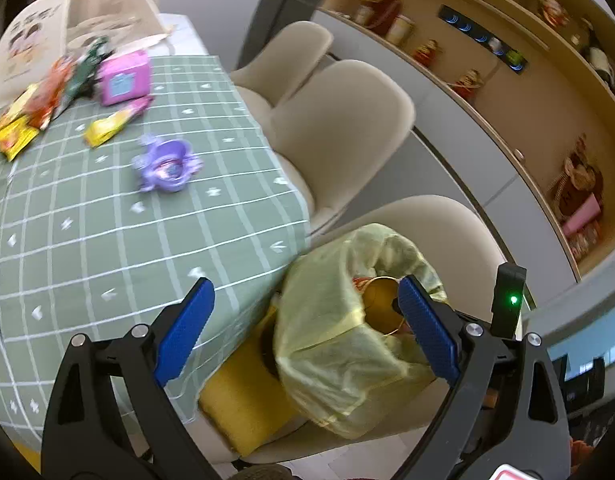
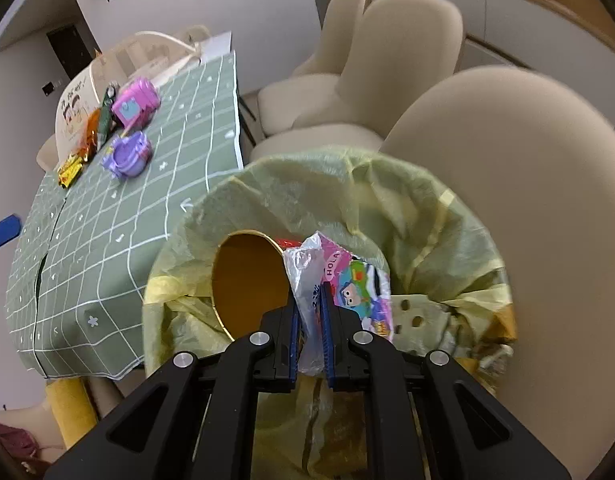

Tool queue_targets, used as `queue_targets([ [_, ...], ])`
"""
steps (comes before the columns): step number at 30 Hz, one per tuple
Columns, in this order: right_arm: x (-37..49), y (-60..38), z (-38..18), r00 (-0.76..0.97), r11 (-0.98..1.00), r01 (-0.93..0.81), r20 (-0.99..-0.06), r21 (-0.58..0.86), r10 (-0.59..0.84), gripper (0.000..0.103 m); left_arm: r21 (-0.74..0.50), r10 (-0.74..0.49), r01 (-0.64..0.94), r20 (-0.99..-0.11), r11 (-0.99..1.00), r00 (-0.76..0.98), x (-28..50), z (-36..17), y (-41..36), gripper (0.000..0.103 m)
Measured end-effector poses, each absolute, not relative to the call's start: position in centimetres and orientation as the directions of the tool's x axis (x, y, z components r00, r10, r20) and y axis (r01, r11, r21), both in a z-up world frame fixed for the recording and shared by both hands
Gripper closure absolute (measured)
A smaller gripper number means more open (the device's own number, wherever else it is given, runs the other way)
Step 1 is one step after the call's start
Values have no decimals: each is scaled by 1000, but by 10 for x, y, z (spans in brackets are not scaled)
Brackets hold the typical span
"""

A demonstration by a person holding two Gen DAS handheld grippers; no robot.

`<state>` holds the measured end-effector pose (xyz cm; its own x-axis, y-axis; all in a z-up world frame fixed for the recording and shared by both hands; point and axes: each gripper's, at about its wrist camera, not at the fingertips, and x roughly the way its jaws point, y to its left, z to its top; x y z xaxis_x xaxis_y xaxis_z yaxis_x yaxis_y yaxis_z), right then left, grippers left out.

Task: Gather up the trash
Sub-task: 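Open both tools over the bag and return them to the table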

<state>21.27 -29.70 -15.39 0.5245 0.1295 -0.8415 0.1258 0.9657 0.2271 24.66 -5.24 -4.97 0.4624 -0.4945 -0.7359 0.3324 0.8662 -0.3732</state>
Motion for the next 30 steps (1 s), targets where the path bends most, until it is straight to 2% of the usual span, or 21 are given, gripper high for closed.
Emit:
queue_targets([
  [6,219,-297,-165,485,965,125,-862,231,144,92,-372,-464,278,-738,886,491,246,-52,-29,14],
  [11,210,-306,-148,560,957,163,-821,240,110,89,-350,-436,261,-732,900,523,238,-52,-18,14],
  [13,206,-307,-138,585,962,155,-806,225,94,74,-344,-424,248,-730,906,536,237,-51,-13,14],
  [15,202,-306,-130,602,967,140,-794,211,86,66,-341,-412,232,-728,911,548,237,-51,-5,14],
  [23,193,-280,-90,671,982,113,-741,151,37,66,-332,-369,173,-725,927,582,269,-59,46,14],
  [30,225,-220,-40,739,991,63,-673,120,34,65,-327,-344,148,-696,933,630,321,-53,120,14],
])
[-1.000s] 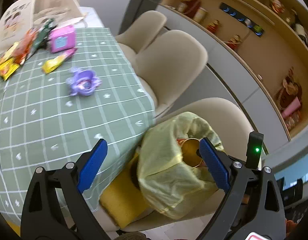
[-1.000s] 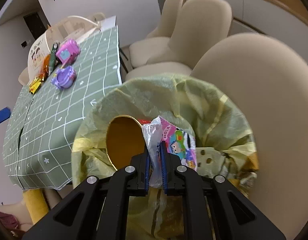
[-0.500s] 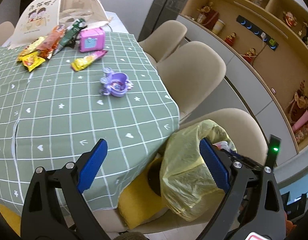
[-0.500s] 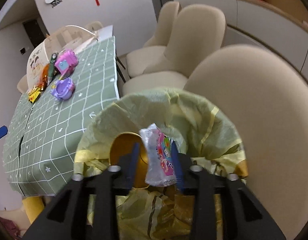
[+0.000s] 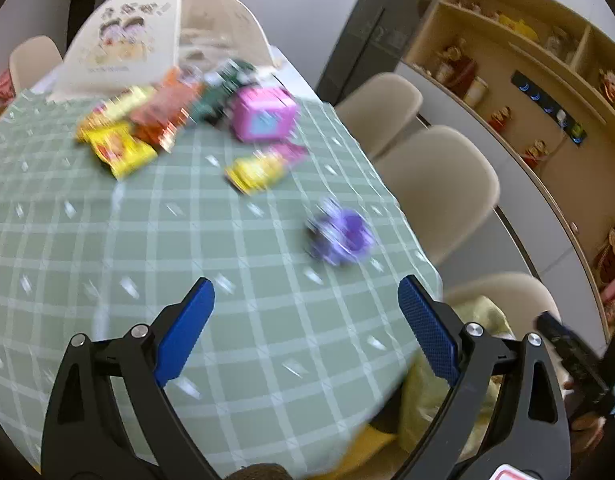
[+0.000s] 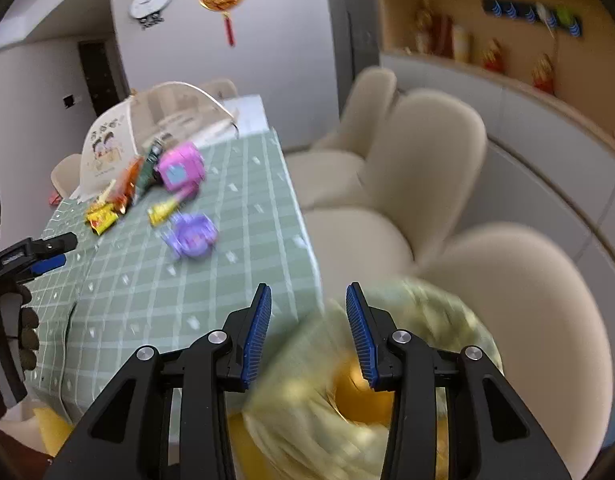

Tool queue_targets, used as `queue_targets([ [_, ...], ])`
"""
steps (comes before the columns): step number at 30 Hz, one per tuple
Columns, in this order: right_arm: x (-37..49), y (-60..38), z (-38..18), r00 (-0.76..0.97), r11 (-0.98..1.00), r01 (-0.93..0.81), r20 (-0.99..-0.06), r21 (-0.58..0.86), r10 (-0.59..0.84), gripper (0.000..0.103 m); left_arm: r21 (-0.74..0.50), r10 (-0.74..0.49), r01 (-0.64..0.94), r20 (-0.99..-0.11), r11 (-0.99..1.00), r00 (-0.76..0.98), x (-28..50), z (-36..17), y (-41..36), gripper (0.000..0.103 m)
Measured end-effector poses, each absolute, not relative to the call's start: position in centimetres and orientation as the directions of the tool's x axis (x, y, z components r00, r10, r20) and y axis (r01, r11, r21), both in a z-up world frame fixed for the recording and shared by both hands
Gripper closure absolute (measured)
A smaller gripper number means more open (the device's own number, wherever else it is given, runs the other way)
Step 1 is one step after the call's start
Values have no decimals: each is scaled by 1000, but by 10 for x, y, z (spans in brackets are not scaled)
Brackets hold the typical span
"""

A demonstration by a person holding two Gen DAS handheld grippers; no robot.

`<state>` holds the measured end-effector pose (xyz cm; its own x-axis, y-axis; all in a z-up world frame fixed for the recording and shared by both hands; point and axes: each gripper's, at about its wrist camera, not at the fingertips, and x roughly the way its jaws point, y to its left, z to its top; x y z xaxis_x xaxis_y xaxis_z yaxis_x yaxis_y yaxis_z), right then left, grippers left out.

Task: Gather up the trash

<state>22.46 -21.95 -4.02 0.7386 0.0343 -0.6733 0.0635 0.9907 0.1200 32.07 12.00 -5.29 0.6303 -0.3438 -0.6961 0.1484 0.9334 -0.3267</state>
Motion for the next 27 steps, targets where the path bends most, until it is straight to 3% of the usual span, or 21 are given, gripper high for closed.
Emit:
queue_targets([
  [6,279,-148,-18,766,985,-19,-631,169,124,65,-278,-296,136,-686,951,665,374,-47,203,14],
  [16,352,-55,-30,747,958,-72,-621,279,237,65,-292,-288,116,-659,949,694,467,-61,308,14],
  [27,424,1,-48,699,987,-78,-698,140,155,65,-200,-243,139,-753,970,611,615,-113,358,18],
])
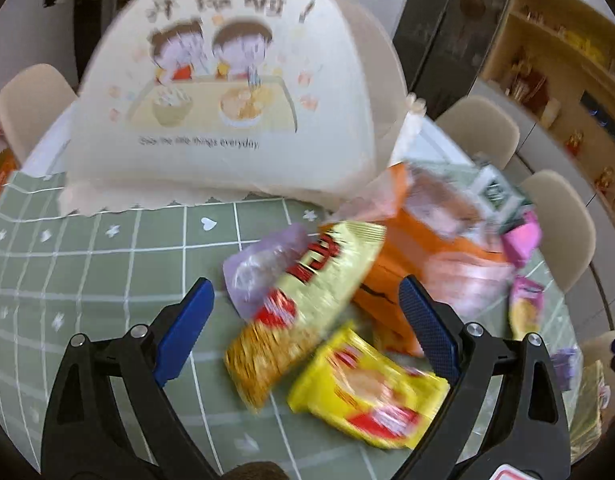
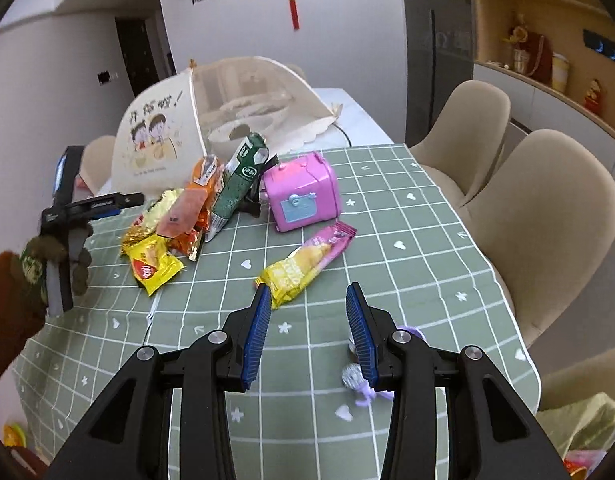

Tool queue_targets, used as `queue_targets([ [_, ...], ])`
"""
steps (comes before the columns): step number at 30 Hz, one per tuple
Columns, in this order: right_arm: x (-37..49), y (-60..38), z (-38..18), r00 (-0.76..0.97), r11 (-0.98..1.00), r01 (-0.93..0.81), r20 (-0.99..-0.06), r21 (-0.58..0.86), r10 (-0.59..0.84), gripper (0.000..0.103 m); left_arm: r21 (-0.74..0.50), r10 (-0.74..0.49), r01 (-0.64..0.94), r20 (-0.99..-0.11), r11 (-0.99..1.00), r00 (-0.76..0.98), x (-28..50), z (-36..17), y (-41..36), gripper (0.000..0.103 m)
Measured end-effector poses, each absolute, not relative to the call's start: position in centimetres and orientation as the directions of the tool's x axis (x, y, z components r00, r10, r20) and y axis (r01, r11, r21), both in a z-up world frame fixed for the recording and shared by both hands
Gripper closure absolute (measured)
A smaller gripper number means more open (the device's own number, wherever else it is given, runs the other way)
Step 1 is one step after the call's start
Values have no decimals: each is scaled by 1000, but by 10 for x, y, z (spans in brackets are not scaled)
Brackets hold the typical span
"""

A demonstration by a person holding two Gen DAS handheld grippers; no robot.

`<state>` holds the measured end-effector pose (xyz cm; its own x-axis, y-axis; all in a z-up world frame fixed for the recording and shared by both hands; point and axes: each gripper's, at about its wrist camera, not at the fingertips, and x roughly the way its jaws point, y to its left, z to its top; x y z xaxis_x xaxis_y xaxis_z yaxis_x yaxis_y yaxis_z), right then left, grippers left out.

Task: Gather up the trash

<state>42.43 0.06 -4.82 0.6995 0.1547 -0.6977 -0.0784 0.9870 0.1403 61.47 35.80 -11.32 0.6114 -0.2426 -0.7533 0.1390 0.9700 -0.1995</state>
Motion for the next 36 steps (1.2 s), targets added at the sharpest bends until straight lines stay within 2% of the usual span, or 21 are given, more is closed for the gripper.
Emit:
queue_targets([
  [4,453,21,-53,664,988,-103,-732,116,155,65,-229,-264,134,-788,964,556,635,-137,358,31],
  [6,469,33,-53,649,986,-135,-743,98,163,65,-273,-297,125,-799,954,522,635,-144,359,52],
  [9,489,53,-50,651,983,-173,-743,57,158,65,-350,-354,103,-800,931,484,619,-149,362,69],
  [12,507,66,-49,652,980,-193,-741,45,163,65,-408,-405,102,-782,907,474,595,-145,365,76],
  [16,540,85,-48,643,976,-202,-740,86,198,65,-445,-438,100,-774,890,457,561,-141,368,77],
  [23,607,110,-38,693,980,-193,-702,41,165,65,-443,-453,140,-759,886,467,527,-133,365,77],
  [25,631,114,-35,705,979,-201,-692,14,155,65,-447,-466,159,-751,880,468,524,-132,363,73],
  [27,653,118,-35,701,978,-207,-699,-13,139,65,-471,-488,163,-735,867,470,520,-132,363,54],
  [28,665,120,-37,696,978,-207,-706,-26,128,65,-480,-494,160,-731,863,471,522,-133,363,52],
  [33,698,121,-60,615,977,-211,-777,2,134,65,-485,-479,127,-727,865,492,524,-131,371,51],
  [36,680,126,-69,559,958,-280,-802,58,212,65,-479,-463,114,-716,870,523,523,-125,382,49],
])
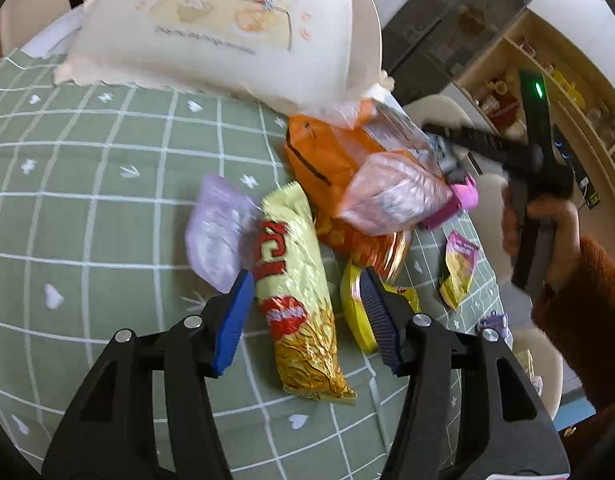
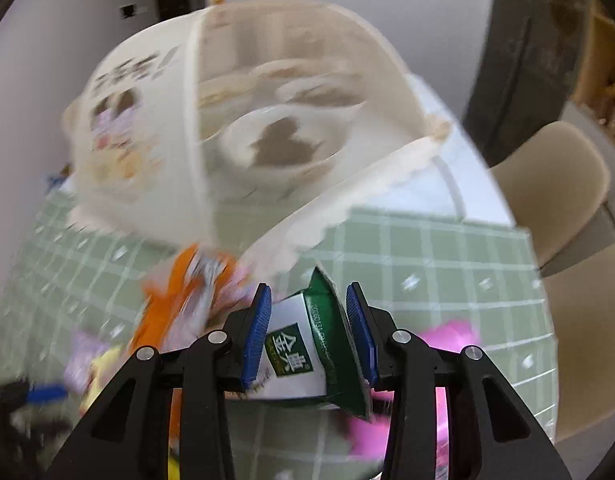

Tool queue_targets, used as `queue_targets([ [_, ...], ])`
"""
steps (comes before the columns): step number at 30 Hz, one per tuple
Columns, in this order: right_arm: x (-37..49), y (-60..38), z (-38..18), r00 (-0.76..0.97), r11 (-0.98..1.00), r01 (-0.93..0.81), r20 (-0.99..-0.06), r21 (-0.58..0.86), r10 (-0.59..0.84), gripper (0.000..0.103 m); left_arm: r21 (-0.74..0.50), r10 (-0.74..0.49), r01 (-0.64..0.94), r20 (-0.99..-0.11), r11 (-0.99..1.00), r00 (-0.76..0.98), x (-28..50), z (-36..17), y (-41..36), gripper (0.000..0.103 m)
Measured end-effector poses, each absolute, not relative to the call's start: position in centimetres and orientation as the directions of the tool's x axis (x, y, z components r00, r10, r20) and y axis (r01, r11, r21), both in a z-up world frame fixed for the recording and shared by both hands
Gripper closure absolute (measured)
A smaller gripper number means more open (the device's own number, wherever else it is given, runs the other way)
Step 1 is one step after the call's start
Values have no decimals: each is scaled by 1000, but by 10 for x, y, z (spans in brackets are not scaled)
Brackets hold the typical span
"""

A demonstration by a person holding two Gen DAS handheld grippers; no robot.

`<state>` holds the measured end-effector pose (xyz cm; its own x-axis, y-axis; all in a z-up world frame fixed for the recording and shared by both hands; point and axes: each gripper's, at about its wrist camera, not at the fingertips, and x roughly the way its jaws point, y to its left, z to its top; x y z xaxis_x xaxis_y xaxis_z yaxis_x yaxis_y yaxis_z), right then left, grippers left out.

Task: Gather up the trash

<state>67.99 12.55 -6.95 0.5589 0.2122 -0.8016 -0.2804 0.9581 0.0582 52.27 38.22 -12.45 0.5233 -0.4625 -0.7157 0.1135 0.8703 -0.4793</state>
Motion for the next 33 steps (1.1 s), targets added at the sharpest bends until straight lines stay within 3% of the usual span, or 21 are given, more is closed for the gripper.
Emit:
queue_targets([
  [4,629,135,-76,588,943,-328,-795,-62,153,65,-493,-458,98,-692,865,558,525,-118,389,47],
  [9,588,100,-87,489,962,-246,-842,117,227,66,-476,-474,157,-676,865,564,535,-109,376,43],
  [14,548,96,-96,470,964,-252,-860,85,199,66,-429,-462,205,-670,880,581,558,-100,365,43],
  [20,527,81,-71,596,978,-199,-786,56,167,66,-456,-432,102,-713,884,552,602,-118,367,41],
  [27,541,69,-68,597,980,-192,-787,52,158,66,-436,-399,37,-782,899,479,631,-149,349,40],
  [28,544,69,-70,598,980,-197,-787,41,153,66,-437,-400,36,-784,899,475,632,-150,348,41],
  [29,547,72,-72,600,978,-209,-786,24,148,66,-437,-400,37,-782,899,478,631,-150,348,51],
  [30,551,76,-73,601,974,-227,-786,8,146,66,-436,-399,40,-780,899,481,629,-150,349,68],
  [32,558,86,-77,589,961,-277,-790,2,172,66,-458,-420,38,-776,888,471,623,-150,354,82],
  [33,561,91,-78,580,952,-306,-792,5,191,66,-473,-436,42,-770,880,467,619,-149,357,99],
])
